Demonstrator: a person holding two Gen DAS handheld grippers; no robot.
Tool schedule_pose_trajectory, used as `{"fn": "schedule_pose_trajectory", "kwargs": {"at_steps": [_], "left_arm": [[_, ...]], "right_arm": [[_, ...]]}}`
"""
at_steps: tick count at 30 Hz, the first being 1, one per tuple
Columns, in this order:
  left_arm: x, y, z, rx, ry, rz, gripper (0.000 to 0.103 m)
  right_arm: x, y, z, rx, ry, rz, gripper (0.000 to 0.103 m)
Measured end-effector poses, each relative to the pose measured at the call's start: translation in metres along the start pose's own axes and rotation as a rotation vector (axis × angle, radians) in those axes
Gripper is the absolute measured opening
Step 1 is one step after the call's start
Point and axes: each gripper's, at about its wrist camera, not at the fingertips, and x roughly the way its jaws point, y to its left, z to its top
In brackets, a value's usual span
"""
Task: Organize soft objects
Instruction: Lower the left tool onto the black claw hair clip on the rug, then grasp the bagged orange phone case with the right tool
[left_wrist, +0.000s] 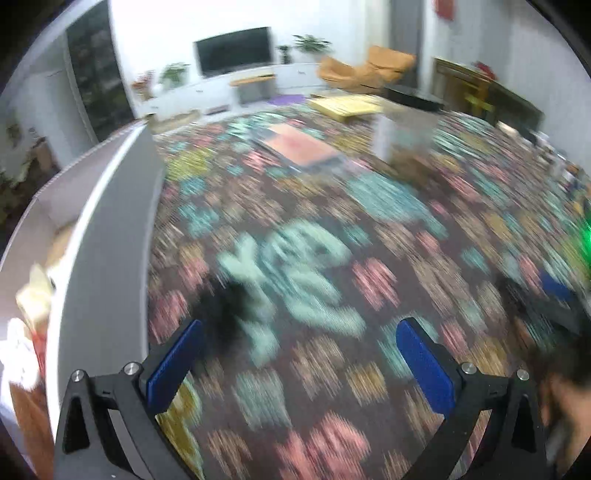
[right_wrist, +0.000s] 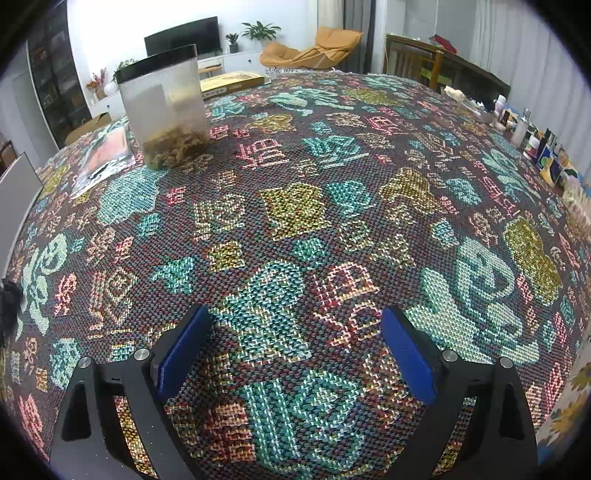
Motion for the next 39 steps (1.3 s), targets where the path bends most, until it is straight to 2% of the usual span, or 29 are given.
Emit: {"fn": "schedule_pose_trajectory", "kwargs": {"at_steps": [2, 6, 10, 12, 15, 19, 39], "left_arm": [[0.019, 0.009, 0.015, -0.030, 0.019, 0.045, 0.103], [0.046, 0.027, 0.025, -0.071, 0.057, 0.062, 0.103], [0.071, 0.048, 0.019, -0.132, 0.136, 0.043, 0.103], [0.076, 0.053, 0.013, -0.159, 0.158, 0.009, 0.102], [0.072, 0.045, 0.004, -0.138, 0.127, 0.024, 0.103], [0.065, 0.042, -0.007, -0.128, 0.048, 0.017, 0.103], [0.064, 0.042, -0.010, -0.129, 0.030, 0.019, 0.103]], "right_arm": [[0.000, 0.000, 0.000, 0.000, 0.000, 0.000, 0.096], [0.000, 0.000, 0.000, 0.000, 0.000, 0.000, 0.096], [0.000, 0.000, 0.000, 0.001, 0.000, 0.000, 0.096], [0.000, 0.000, 0.000, 0.000, 0.000, 0.000, 0.096], [0.000, 0.000, 0.000, 0.000, 0.000, 0.000, 0.096], [0.001, 0.000, 0.000, 0.000, 0.000, 0.000, 0.096], [0.004, 0.002, 0.002, 0.004, 0.003, 0.007, 0.099]]}}
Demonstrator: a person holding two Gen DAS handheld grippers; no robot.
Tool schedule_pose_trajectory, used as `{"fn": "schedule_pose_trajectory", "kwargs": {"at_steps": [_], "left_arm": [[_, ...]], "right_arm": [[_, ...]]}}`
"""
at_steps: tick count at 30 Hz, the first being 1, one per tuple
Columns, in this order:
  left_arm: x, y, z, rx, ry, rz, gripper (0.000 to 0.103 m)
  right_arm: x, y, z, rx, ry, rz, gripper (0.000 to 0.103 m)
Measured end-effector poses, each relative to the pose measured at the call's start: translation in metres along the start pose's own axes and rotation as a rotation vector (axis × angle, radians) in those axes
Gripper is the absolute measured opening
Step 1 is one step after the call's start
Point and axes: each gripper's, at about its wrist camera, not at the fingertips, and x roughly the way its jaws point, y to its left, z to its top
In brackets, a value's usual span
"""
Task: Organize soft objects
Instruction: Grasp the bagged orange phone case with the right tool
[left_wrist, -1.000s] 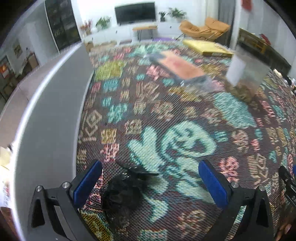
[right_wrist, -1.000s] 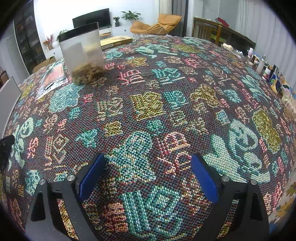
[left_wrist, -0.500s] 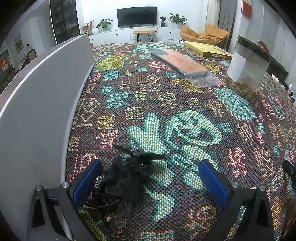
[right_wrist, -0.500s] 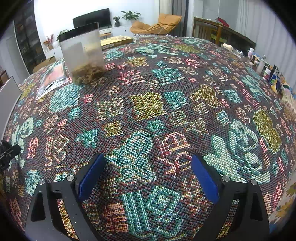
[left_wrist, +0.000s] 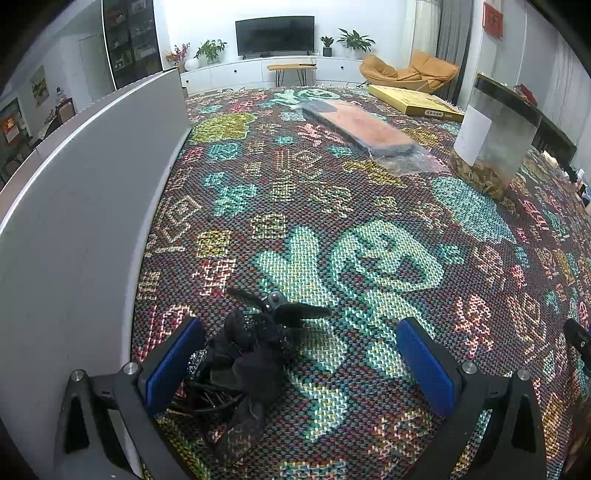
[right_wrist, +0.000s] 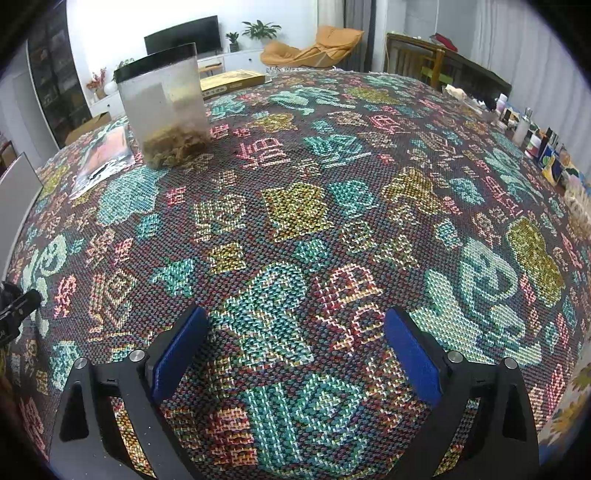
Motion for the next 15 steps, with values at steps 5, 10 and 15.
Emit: {"fn": "schedule_pose_trajectory", "kwargs": {"at_steps": [5, 10, 15], "left_arm": [[0.000, 0.000, 0.000, 0.000, 0.001, -0.001, 0.103], [0.000, 0.000, 0.000, 0.003, 0.002, -0.001, 0.103], [-0.003, 0.001, -0.002, 0.001, -0.004, -0.010, 0.103]], "right_arm": [[0.001, 0.003, 0.001, -0.025, 0.007, 0.013, 0.099], [-0.029, 0.040, 0.021, -0.184, -0.100, 0.128, 0.097], [-0.069, 0.129, 0.069, -0.437, -0.236, 0.288, 0.097]]}}
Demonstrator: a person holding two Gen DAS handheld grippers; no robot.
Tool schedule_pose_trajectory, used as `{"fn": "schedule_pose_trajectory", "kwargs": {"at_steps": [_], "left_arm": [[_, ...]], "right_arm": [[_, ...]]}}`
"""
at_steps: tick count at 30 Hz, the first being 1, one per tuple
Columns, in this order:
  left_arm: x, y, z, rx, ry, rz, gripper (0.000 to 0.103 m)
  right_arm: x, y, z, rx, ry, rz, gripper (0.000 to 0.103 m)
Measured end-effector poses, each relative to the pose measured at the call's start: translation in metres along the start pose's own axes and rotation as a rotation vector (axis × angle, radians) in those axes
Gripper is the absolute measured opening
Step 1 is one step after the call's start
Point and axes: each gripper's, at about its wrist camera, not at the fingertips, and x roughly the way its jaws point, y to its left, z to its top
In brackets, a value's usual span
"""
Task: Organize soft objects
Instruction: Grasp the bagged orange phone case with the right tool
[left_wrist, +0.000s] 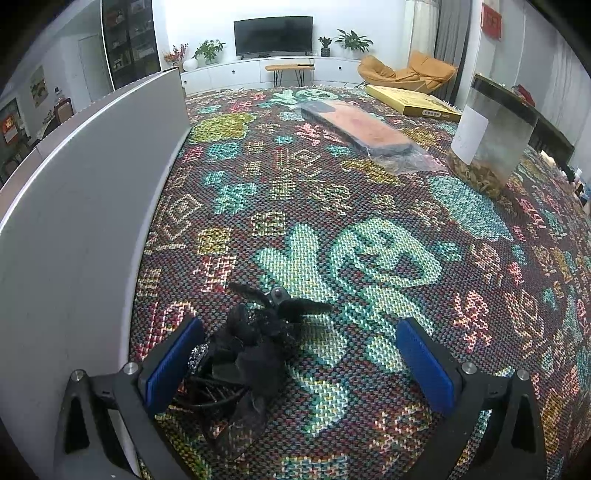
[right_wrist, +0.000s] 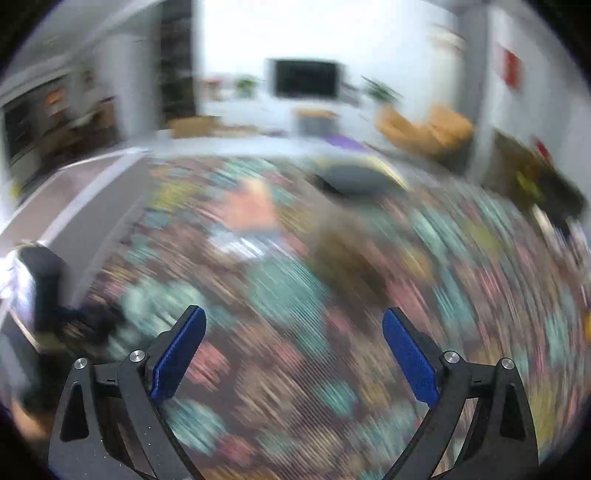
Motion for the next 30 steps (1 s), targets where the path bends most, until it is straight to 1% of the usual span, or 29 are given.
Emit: {"fn": "schedule_pose_trajectory", "kwargs": {"at_steps": [1, 3, 5, 7, 9, 11, 14, 16, 17, 20, 21, 23, 24, 25, 27, 29, 30], "left_arm": [[0.000, 0.000, 0.000, 0.001, 0.000, 0.002, 0.103], [-0.001, 0.001, 0.000, 0.000, -0.001, 0.002, 0.103], [-0.001, 0.000, 0.000, 0.000, -0.002, 0.002, 0.103], [-0.001, 0.000, 0.000, -0.001, -0.003, 0.003, 0.103], [-0.001, 0.001, 0.000, -0.003, -0.003, 0.004, 0.103], [-0.002, 0.001, 0.000, -0.005, -0.004, 0.007, 0.103], [-0.002, 0.001, 0.000, -0.008, -0.005, 0.010, 0.103], [-0.002, 0.001, 0.000, -0.010, -0.006, 0.011, 0.103], [-0.002, 0.001, 0.000, -0.010, -0.006, 0.011, 0.103], [-0.002, 0.001, 0.001, -0.015, -0.008, 0.012, 0.103], [-0.002, 0.001, 0.000, -0.017, -0.009, 0.013, 0.103], [-0.002, 0.002, 0.001, -0.020, -0.010, 0.012, 0.103], [-0.002, 0.002, 0.000, -0.022, -0.011, 0.013, 0.103], [-0.002, 0.002, 0.000, -0.025, -0.011, 0.014, 0.103], [-0.002, 0.003, 0.000, -0.028, -0.011, 0.013, 0.103], [-0.002, 0.004, 0.000, -0.029, -0.012, 0.012, 0.103], [-0.002, 0.004, 0.000, -0.030, -0.012, 0.011, 0.103]], "right_arm": [[0.008, 0.020, 0.020, -0.075, -0.012, 0.026, 0.097], [0.029, 0.050, 0.051, -0.188, -0.005, 0.045, 0.097], [0.060, 0.071, 0.074, -0.255, 0.022, 0.043, 0.097], [0.098, 0.080, 0.089, -0.272, 0.078, 0.019, 0.097], [0.143, 0.078, 0.099, -0.244, 0.168, -0.010, 0.097], [0.176, 0.067, 0.101, -0.196, 0.234, -0.025, 0.097], [0.219, 0.047, 0.101, -0.103, 0.314, -0.050, 0.097], [0.240, 0.035, 0.101, -0.058, 0.348, -0.067, 0.097], [0.248, 0.030, 0.100, -0.034, 0.359, -0.054, 0.097], [0.262, 0.015, 0.099, 0.059, 0.360, 0.053, 0.099], [0.262, 0.012, 0.099, 0.070, 0.351, 0.063, 0.099], [0.260, 0.018, 0.100, 0.037, 0.373, 0.059, 0.094], [0.257, 0.022, 0.100, 0.019, 0.389, 0.064, 0.081], [0.249, 0.029, 0.101, -0.006, 0.398, 0.081, 0.076], [0.241, 0.044, 0.098, -0.059, 0.444, 0.102, 0.076], [0.221, 0.057, 0.092, -0.103, 0.440, 0.100, 0.076], [0.208, 0.059, 0.092, -0.099, 0.421, 0.101, 0.076]]}}
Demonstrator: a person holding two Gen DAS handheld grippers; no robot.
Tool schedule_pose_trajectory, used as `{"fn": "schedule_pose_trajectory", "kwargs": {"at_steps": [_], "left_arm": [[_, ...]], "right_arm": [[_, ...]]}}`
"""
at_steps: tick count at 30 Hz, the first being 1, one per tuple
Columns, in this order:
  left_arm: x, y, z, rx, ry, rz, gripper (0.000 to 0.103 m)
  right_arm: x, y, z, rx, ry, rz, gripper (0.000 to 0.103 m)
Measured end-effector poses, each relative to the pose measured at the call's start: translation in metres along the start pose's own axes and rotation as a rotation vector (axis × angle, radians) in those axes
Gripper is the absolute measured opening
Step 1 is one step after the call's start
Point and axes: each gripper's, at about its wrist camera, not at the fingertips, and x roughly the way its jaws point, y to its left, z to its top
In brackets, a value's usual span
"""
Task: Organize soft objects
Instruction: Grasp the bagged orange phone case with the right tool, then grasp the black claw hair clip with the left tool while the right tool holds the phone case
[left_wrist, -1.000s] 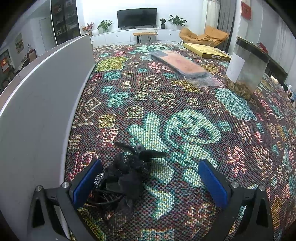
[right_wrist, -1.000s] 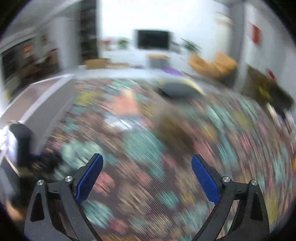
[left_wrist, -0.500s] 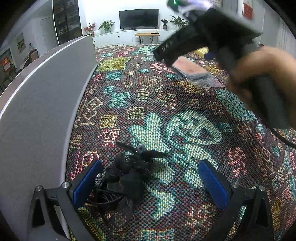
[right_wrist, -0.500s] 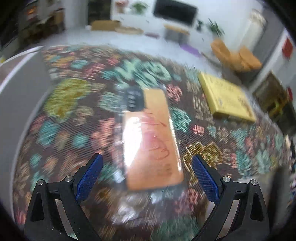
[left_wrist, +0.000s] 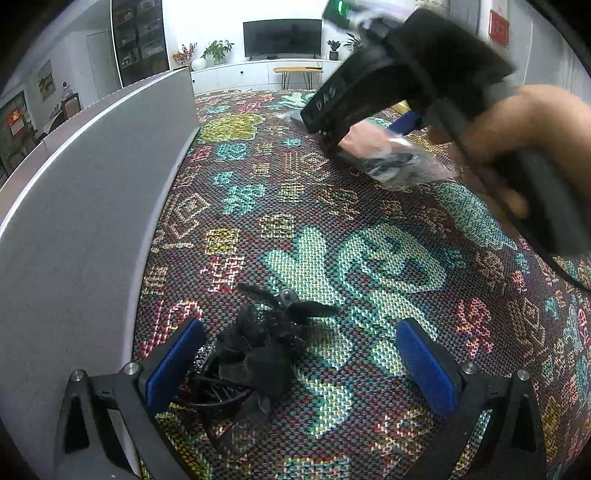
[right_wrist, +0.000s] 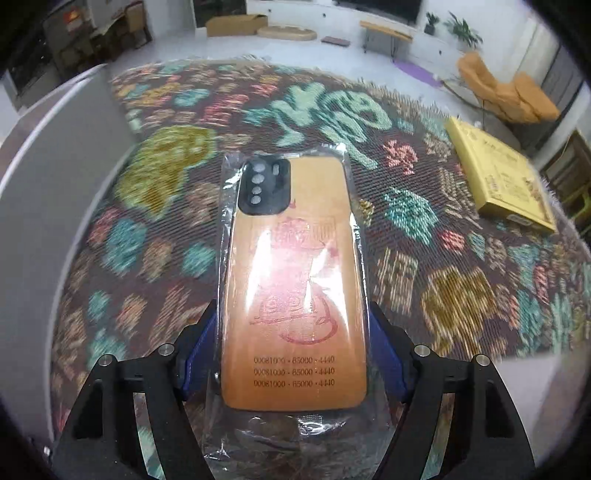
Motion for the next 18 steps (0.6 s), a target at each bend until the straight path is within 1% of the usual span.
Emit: {"fn": "schedule_pose_trajectory", "kwargs": {"at_steps": [1, 2, 3, 5, 7, 9, 10, 11, 12, 13, 14, 17, 18], "left_arm": [[0.000, -0.001, 0.000, 0.000, 0.000, 0.000, 0.103], [0.000, 0.000, 0.000, 0.000, 0.000, 0.000, 0.103], [0.000, 0.000, 0.001, 0.000, 0.001, 0.000, 0.103], [0.000, -0.001, 0.000, 0.000, 0.000, 0.000, 0.103], [0.000, -0.001, 0.000, 0.001, 0.001, 0.001, 0.103], [0.001, -0.001, 0.000, 0.003, 0.004, 0.004, 0.103], [0.001, -0.001, 0.000, 0.005, 0.005, 0.006, 0.103], [0.001, -0.001, 0.000, 0.006, 0.006, 0.007, 0.103], [0.001, 0.000, 0.000, 0.007, 0.007, 0.009, 0.103], [0.001, -0.001, 0.001, 0.009, 0.009, 0.010, 0.103], [0.001, -0.001, 0.001, 0.009, 0.010, 0.011, 0.103], [0.001, -0.002, 0.001, 0.010, 0.012, 0.013, 0.103], [0.001, -0.002, 0.001, 0.011, 0.015, 0.013, 0.103]], "right_arm": [[-0.014, 0.001, -0.004, 0.010, -0.027, 0.006, 0.076], [-0.039, 0.001, -0.010, 0.028, -0.075, 0.015, 0.076], [-0.056, -0.001, -0.014, 0.042, -0.106, 0.016, 0.076], [-0.111, -0.008, -0.027, 0.077, -0.195, 0.027, 0.076], [-0.153, -0.016, -0.041, 0.096, -0.263, 0.033, 0.077], [-0.201, -0.033, -0.070, 0.132, -0.332, 0.034, 0.077], [-0.213, -0.040, -0.081, 0.152, -0.349, 0.032, 0.077], [-0.227, -0.052, -0.103, 0.180, -0.364, 0.019, 0.077], [-0.233, -0.062, -0.125, 0.205, -0.367, -0.008, 0.077], [-0.232, -0.076, -0.152, 0.237, -0.359, -0.059, 0.077], [-0.224, -0.087, -0.169, 0.271, -0.340, -0.100, 0.077], [-0.179, -0.126, -0.221, 0.362, -0.269, -0.187, 0.077], [-0.159, -0.137, -0.240, 0.382, -0.250, -0.225, 0.079]]}}
